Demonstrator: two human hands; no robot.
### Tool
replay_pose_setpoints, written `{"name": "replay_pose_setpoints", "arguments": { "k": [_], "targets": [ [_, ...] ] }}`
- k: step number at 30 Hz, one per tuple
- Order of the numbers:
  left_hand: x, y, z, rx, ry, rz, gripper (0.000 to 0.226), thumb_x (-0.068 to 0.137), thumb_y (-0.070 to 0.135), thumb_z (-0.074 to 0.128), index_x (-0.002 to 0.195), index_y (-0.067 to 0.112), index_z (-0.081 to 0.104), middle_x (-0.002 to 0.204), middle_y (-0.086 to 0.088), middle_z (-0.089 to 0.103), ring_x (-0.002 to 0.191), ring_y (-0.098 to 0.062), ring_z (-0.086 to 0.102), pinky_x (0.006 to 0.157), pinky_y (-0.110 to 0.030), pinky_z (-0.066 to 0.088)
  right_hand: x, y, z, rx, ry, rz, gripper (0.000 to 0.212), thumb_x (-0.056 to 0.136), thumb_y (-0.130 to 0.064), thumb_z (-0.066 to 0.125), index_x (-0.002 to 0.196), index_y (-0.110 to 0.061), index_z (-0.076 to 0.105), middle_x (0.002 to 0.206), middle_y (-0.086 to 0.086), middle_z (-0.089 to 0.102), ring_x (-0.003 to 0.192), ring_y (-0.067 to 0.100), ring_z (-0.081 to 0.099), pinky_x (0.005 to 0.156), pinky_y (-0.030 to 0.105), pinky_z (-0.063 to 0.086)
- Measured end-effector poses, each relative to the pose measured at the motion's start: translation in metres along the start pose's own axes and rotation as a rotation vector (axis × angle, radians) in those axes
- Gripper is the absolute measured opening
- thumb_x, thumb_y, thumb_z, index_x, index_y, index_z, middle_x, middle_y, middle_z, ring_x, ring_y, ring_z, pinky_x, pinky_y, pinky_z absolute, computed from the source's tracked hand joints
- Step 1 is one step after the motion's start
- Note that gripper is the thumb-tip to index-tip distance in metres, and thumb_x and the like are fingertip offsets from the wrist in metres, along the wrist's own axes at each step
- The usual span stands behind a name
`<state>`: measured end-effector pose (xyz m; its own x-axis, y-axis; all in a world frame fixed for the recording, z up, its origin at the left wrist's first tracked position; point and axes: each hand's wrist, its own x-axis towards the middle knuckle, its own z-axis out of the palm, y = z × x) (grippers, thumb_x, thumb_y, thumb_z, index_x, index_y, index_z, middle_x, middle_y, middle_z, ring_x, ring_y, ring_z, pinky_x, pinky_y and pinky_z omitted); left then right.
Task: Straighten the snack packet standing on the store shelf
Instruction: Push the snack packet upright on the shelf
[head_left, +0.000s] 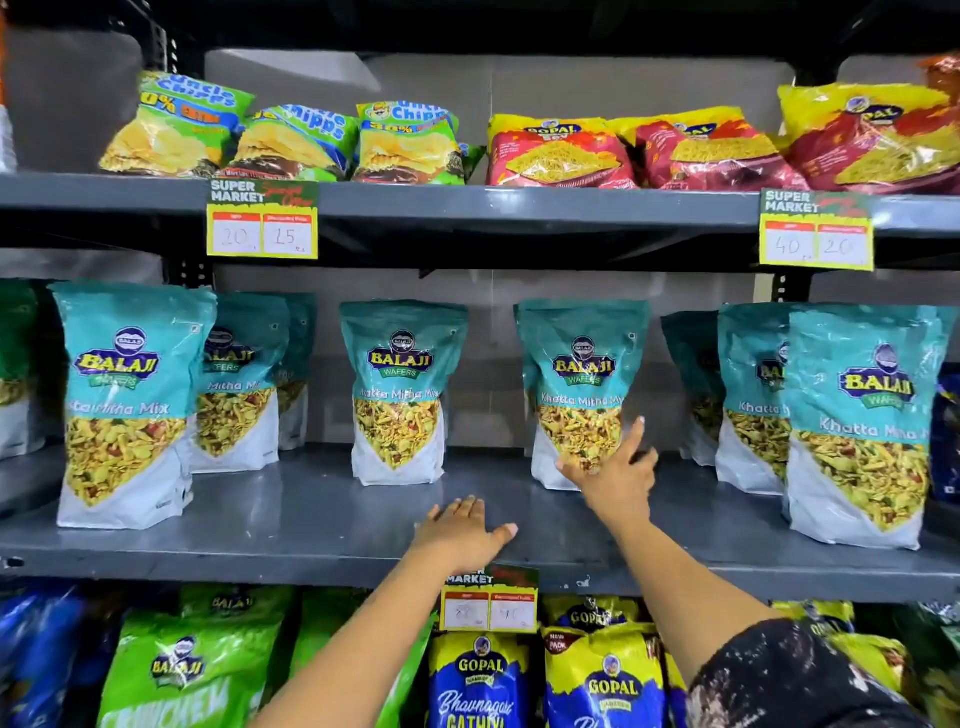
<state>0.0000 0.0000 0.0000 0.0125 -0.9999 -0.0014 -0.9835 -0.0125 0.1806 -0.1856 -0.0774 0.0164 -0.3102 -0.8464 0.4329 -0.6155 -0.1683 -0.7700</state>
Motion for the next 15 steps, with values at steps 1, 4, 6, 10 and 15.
{"name": "replay_pose_setpoints", "arguments": {
  "k": [1, 4, 6, 10, 15],
  "targets": [
    [0.002, -0.002, 0.003, 0.009, 0.022, 0.012, 0.081, 0.095, 0.064, 0.016, 0.156, 0.012, 0.006, 0.165, -0.003, 0.002, 0.152, -0.019, 0.004, 0.121, -0.042, 0.004, 0.002, 0.003, 0.005, 0.021, -0.025, 0.017, 0.13, 0.066, -0.051, 0.082, 0.152, -0.021, -0.011, 0.151, 0.037, 0.007, 0.137, 0.053, 0.02, 0.111, 0.055, 0.025],
    [0.02, -0.001, 0.01, 0.011, 0.025, -0.021, 0.082, 0.094, 0.065, 0.017, 0.156, 0.012, 0.008, 0.165, -0.002, 0.004, 0.152, -0.018, 0.005, 0.121, -0.042, 0.006, 0.025, 0.013, 0.028, 0.031, -0.101, 0.08, 0.137, 0.063, -0.048, 0.085, 0.15, -0.022, -0.016, 0.152, 0.034, 0.008, 0.137, 0.051, 0.021, 0.111, 0.054, 0.026],
    [0.017, -0.002, 0.007, 0.017, 0.041, -0.015, 0.081, 0.094, 0.065, 0.017, 0.156, 0.013, 0.009, 0.165, -0.002, 0.004, 0.152, -0.018, 0.005, 0.122, -0.042, 0.006, 0.029, 0.008, 0.032, 0.044, -0.082, 0.091, 0.139, 0.061, -0.046, 0.087, 0.15, -0.02, -0.018, 0.152, 0.035, 0.009, 0.138, 0.05, 0.021, 0.112, 0.054, 0.026],
    [0.017, -0.01, 0.003, 0.011, 0.061, -0.018, 0.08, 0.094, 0.064, 0.018, 0.156, 0.014, 0.008, 0.165, 0.001, 0.003, 0.152, -0.014, 0.003, 0.122, -0.042, 0.003, 0.037, -0.001, 0.044, 0.066, -0.055, 0.089, 0.144, 0.057, -0.049, 0.088, 0.15, -0.012, -0.015, 0.149, 0.034, 0.021, 0.135, 0.049, 0.031, 0.11, 0.055, 0.032],
    [0.007, -0.005, 0.003, 0.007, 0.061, -0.001, 0.08, 0.094, 0.064, 0.018, 0.156, 0.016, 0.008, 0.165, 0.002, 0.003, 0.152, -0.013, 0.002, 0.123, -0.042, 0.003, 0.036, -0.002, 0.048, 0.045, -0.022, 0.126, 0.137, 0.057, -0.054, 0.086, 0.147, 0.004, -0.001, 0.15, 0.027, 0.026, 0.139, 0.041, 0.028, 0.114, 0.053, 0.026]
  ]
}}
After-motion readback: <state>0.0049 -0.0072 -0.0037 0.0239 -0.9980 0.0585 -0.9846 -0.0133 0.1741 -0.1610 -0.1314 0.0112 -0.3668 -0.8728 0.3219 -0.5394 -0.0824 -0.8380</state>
